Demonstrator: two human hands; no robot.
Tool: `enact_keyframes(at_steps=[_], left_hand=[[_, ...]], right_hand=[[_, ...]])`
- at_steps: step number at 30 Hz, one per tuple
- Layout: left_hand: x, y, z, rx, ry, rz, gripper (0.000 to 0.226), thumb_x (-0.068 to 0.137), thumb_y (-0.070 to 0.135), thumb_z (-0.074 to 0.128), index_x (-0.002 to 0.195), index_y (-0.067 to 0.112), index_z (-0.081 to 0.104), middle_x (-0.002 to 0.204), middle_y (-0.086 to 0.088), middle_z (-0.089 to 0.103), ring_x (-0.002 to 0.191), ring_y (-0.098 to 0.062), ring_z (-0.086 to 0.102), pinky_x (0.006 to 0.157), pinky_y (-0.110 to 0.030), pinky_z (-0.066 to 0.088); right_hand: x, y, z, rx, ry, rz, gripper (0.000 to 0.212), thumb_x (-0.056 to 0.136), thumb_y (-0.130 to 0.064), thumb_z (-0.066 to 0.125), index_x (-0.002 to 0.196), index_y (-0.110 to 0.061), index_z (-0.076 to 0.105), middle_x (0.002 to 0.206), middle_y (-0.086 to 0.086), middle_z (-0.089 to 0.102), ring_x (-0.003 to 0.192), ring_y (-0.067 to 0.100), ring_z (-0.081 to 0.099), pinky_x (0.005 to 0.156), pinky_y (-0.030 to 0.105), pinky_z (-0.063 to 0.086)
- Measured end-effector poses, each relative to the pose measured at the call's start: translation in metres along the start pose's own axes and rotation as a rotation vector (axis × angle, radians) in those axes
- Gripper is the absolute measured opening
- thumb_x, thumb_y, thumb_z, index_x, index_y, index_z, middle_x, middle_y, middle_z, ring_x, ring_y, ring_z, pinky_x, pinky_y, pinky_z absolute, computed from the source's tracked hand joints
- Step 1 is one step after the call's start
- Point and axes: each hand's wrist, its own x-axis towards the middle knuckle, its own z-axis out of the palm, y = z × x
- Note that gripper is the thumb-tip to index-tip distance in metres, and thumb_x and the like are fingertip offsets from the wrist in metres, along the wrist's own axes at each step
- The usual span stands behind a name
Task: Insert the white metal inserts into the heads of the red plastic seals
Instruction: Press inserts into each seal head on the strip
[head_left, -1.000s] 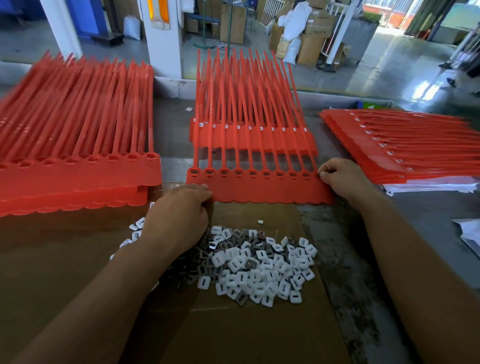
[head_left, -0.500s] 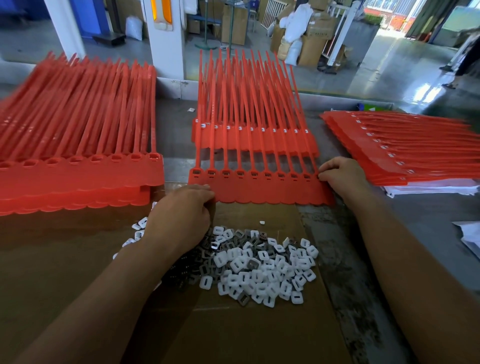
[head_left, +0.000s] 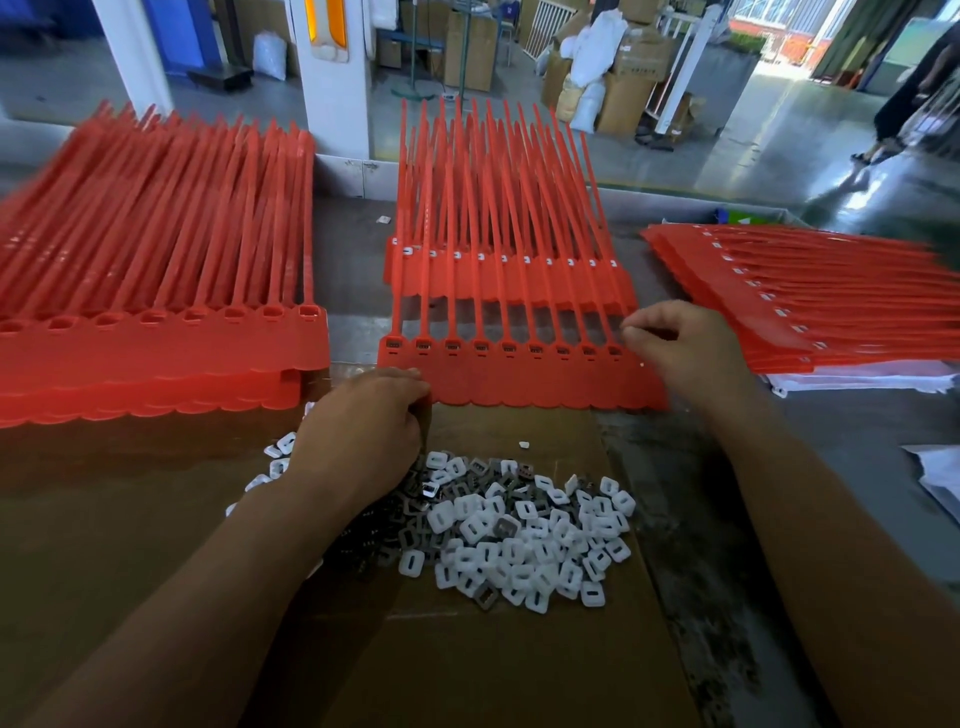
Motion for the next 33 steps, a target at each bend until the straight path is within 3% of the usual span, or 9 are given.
enact_keyframes(at_steps=[4, 7, 12, 16, 26, 33], left_hand=[[0.001, 0.000, 0.000, 0.009, -0.010, -0.003, 0.042, 0.088, 0.004, 0.042, 0.126, 0.015, 0.056, 0.140, 0.003, 0.045, 0.130, -0.013, 0.039, 0.106, -0.026, 0.028], [0.000, 0.000, 0.000, 0.022, -0.019, 0.005, 0.042, 0.088, 0.005, 0.041, 0.127, 0.015, 0.054, 0.140, 0.003, 0.045, 0.130, -0.012, 0.038, 0.107, -0.026, 0.027], [0.001, 0.000, 0.000, 0.024, -0.025, -0.009, 0.043, 0.089, 0.005, 0.040, 0.128, 0.016, 0.053, 0.141, 0.005, 0.043, 0.131, -0.012, 0.037, 0.107, -0.026, 0.027], [0.002, 0.000, 0.000, 0.025, -0.030, -0.011, 0.043, 0.088, 0.005, 0.041, 0.128, 0.017, 0.053, 0.142, 0.005, 0.043, 0.131, -0.012, 0.037, 0.107, -0.027, 0.028], [0.002, -0.001, 0.001, 0.020, -0.019, -0.007, 0.043, 0.088, 0.004, 0.040, 0.127, 0.015, 0.054, 0.140, 0.005, 0.044, 0.131, -0.012, 0.038, 0.108, -0.028, 0.027], [0.002, -0.001, 0.002, 0.024, -0.023, -0.008, 0.044, 0.088, 0.004, 0.040, 0.129, 0.016, 0.053, 0.141, 0.005, 0.043, 0.131, -0.012, 0.037, 0.108, -0.027, 0.027]], right_hand=[[-0.026, -0.035, 0.000, -0.022, -0.331, -0.134, 0.021, 0.083, -0.016, 0.066, 0.075, -0.034, 0.061, 0.077, -0.019, 0.061, 0.074, -0.007, 0.057, 0.066, 0.010, 0.040], [-0.041, -0.052, 0.006, -0.080, -0.552, -0.207, 0.019, 0.081, -0.017, 0.067, 0.073, -0.033, 0.061, 0.072, -0.019, 0.061, 0.068, -0.012, 0.057, 0.063, 0.005, 0.043], [-0.051, -0.057, 0.011, -0.105, -0.736, -0.221, 0.008, 0.078, -0.021, 0.072, 0.079, -0.028, 0.068, 0.066, -0.021, 0.062, 0.064, -0.014, 0.057, 0.061, 0.002, 0.042], [-0.052, -0.053, 0.011, -0.099, -0.792, -0.170, 0.011, 0.078, -0.020, 0.073, 0.085, -0.026, 0.069, 0.069, -0.021, 0.064, 0.065, -0.015, 0.058, 0.062, 0.001, 0.043], [-0.055, -0.048, 0.018, -0.144, -0.778, -0.133, 0.018, 0.078, -0.020, 0.072, 0.071, -0.032, 0.062, 0.056, -0.032, 0.057, 0.063, -0.019, 0.054, 0.058, 0.000, 0.041], [-0.056, -0.046, 0.017, -0.143, -0.771, -0.159, 0.027, 0.079, -0.019, 0.072, 0.078, -0.037, 0.051, 0.078, -0.018, 0.057, 0.070, -0.014, 0.054, 0.061, 0.009, 0.042]])
